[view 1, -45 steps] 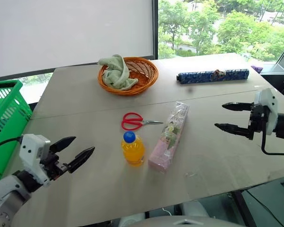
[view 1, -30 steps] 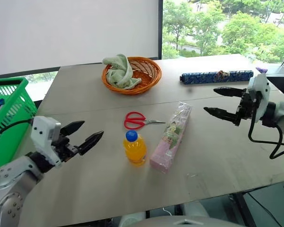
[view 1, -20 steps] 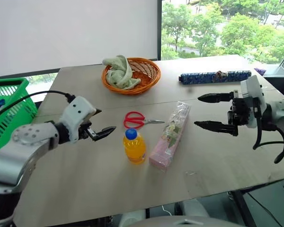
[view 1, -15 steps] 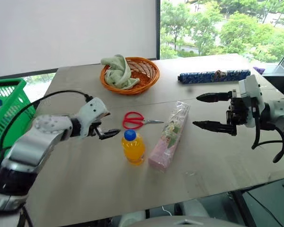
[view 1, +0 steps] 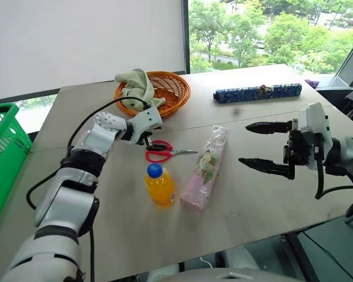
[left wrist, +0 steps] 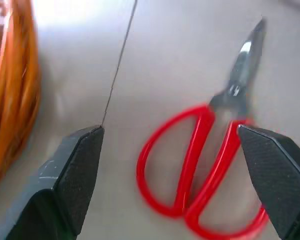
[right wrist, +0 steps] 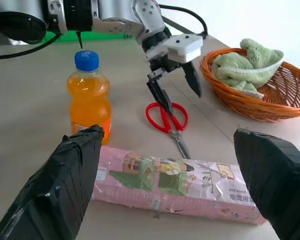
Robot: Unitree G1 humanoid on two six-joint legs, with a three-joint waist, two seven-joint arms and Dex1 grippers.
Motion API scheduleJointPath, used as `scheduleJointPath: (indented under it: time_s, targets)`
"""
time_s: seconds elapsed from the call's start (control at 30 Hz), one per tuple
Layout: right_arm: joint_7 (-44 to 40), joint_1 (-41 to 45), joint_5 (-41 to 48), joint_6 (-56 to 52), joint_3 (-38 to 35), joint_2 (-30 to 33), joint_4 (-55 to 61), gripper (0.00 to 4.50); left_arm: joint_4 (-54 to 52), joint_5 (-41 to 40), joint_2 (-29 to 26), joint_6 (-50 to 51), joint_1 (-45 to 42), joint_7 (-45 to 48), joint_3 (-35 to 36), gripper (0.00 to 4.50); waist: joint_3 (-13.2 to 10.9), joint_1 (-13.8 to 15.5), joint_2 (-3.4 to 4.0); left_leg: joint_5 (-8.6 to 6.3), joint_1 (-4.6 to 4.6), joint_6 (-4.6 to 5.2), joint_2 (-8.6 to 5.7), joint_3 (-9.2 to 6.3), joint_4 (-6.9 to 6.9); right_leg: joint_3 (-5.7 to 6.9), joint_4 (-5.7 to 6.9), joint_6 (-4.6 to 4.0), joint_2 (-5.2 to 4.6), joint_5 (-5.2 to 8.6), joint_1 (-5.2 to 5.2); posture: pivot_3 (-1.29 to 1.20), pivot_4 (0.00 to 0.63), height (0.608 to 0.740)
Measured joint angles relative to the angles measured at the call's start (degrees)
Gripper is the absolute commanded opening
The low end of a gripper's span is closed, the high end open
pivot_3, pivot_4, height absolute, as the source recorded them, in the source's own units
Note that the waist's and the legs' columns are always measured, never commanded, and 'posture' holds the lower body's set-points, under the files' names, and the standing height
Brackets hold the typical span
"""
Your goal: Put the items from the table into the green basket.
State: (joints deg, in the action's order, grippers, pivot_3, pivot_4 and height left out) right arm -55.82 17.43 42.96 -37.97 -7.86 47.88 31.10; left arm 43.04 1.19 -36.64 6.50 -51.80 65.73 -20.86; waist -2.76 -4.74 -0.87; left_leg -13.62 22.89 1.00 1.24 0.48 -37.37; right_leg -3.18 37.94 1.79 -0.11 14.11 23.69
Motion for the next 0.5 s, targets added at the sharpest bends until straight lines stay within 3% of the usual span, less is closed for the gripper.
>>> scheduleJointPath:
  time_s: [0.2,0.5]
  targets:
    - [2.5,-3.2,1.8,-1.0,-2.2,0.2,2.6,4.50,9.3,7.7,4.1,-4.5,-4.1,2.7,-4.6,4.40,0.0,-3.9,-0.02,0.00,-0.01,0.00,0.00,-0.05,-0.01,-0.02,0.03,0.14,0.01,-0.07,-0.02,-0.25,0.000,0.740]
    - [1.9,-4.4,3.0,-1.6,-4.0,3.4,3.2,4.50,15.6,16.2,6.0,-6.3,-8.8,3.1,-8.7,4.40,0.1,-6.8,0.07,0.01,-0.31,0.01,0.00,-0.10,-0.06,-0.02,0.05,0.32,-0.02,-0.17,-0.29,-0.27,0.000,0.740]
